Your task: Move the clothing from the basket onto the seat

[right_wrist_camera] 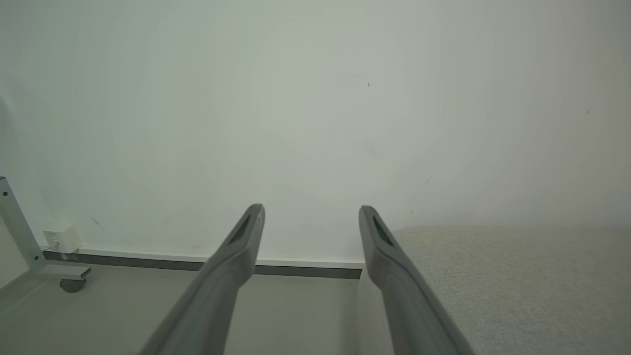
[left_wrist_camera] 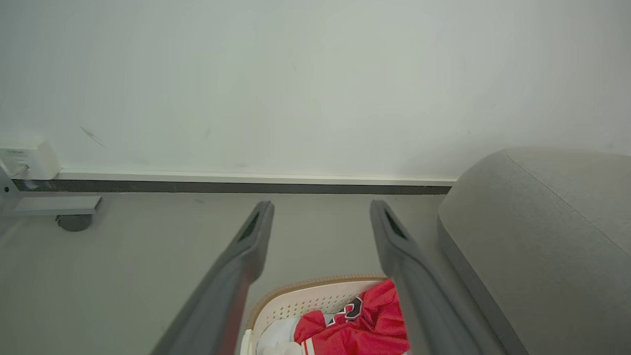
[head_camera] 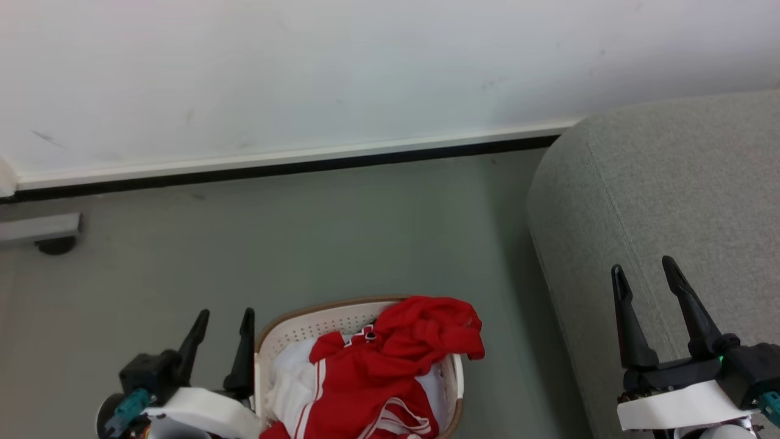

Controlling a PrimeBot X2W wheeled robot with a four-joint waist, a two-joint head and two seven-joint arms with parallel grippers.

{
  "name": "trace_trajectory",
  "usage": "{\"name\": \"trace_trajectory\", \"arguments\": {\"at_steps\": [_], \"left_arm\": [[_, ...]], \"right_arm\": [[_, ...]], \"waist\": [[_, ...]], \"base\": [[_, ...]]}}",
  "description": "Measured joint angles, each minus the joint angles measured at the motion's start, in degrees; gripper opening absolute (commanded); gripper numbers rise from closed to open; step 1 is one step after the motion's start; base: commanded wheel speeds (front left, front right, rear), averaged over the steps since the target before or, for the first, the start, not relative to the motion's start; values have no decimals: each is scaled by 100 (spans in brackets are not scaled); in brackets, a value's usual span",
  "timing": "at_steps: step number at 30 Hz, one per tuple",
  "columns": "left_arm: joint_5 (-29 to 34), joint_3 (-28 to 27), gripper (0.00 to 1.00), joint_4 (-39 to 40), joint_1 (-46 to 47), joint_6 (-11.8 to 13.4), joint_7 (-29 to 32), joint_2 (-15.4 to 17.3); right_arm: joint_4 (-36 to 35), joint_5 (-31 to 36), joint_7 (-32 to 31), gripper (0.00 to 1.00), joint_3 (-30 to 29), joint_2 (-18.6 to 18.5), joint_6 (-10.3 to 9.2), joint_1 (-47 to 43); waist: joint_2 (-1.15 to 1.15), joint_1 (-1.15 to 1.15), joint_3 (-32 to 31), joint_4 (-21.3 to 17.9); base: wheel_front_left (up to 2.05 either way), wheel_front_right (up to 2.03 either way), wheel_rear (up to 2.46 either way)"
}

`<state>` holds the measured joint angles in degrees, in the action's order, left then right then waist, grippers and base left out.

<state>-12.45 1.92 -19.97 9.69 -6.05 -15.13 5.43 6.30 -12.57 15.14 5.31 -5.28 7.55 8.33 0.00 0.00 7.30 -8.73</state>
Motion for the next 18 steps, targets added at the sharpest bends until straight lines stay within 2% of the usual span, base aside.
{"name": "trace_trajectory", "arguments": {"at_steps": [10, 18], "left_arm": [[129, 509, 100, -1382, 1071, -105, 115, 356], [432, 1268, 100, -2757, 2066, -134, 546, 508]], "right_arm": [[-177, -22, 0, 100, -37, 159, 0, 401], [-354, -63, 0, 100, -103, 225, 0, 843]], "waist": [[0, 1, 867, -470], [0, 1, 1617, -790]], "base": [[0, 0, 0], [0, 0, 0]]}}
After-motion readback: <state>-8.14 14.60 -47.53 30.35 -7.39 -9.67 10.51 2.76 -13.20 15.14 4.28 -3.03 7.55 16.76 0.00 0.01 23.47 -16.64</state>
